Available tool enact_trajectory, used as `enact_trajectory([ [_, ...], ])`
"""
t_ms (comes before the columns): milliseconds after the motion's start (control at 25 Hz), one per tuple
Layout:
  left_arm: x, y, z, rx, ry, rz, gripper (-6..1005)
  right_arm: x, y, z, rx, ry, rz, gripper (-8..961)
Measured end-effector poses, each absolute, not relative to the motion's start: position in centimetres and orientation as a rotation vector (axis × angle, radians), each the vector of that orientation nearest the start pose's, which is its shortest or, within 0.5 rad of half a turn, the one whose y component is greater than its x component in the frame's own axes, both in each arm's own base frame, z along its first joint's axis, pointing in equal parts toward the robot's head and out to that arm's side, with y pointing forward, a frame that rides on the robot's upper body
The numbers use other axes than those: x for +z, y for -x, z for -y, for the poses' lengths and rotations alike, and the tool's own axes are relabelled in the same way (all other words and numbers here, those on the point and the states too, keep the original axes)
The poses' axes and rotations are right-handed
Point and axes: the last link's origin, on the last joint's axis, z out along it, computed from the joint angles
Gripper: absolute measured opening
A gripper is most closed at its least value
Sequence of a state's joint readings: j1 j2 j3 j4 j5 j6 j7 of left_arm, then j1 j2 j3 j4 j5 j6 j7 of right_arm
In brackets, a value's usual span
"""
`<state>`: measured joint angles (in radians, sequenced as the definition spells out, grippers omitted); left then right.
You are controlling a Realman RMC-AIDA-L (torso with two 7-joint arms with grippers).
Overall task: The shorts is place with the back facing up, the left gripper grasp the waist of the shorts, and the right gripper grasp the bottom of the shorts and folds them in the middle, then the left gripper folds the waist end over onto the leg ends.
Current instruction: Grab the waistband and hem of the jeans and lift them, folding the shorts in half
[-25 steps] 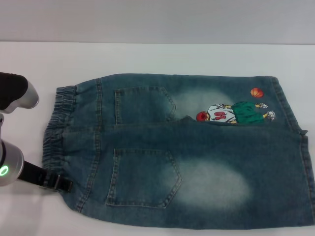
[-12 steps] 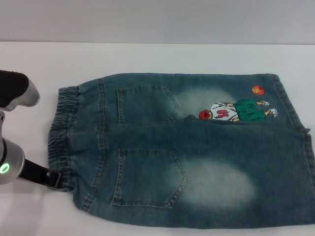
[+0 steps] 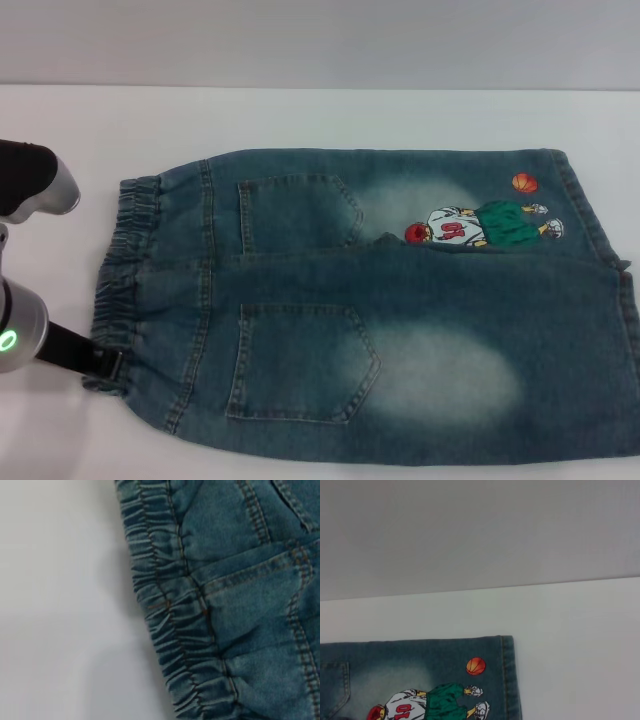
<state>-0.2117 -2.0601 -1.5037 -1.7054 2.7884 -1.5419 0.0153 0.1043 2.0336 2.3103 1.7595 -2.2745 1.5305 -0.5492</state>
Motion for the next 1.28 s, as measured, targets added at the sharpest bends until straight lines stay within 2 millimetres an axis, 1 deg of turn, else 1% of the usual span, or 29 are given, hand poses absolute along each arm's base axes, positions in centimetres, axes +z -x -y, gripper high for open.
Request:
enact_trajectory([
  [280, 1.9, 23.0, -28.1, 0.508, 2.054, 1.364, -2, 16.8, -28.0, -27.3, 0.178, 1.945, -1.312, 705],
  [560, 2.4, 23.4, -28.2, 0.517, 1.998, 1.391, 77, 16.8, -28.1, -27.2, 0.178, 1.943, -1.317, 705],
  [600, 2.8, 23.4, -28.2, 0.528, 1.966, 1.376, 88, 16.8, -28.1, -27.1, 0.178, 1.944, -1.317, 706],
  [840, 2.6, 23.3, -28.4, 0.521, 1.974, 1.371, 156, 16.8, -28.0, -27.2, 0.183, 1.954, -1.31, 706],
  [1080, 2.2, 23.2, -28.4, 0.521, 1.989, 1.371, 377, 16.7, -28.1, -27.2, 0.183, 1.956, -1.31, 707],
  [1280, 1.9, 23.6, -28.3, 0.541, 1.988, 1.387, 512, 16.7, -28.1, -27.2, 0.182, 1.959, -1.308, 707],
])
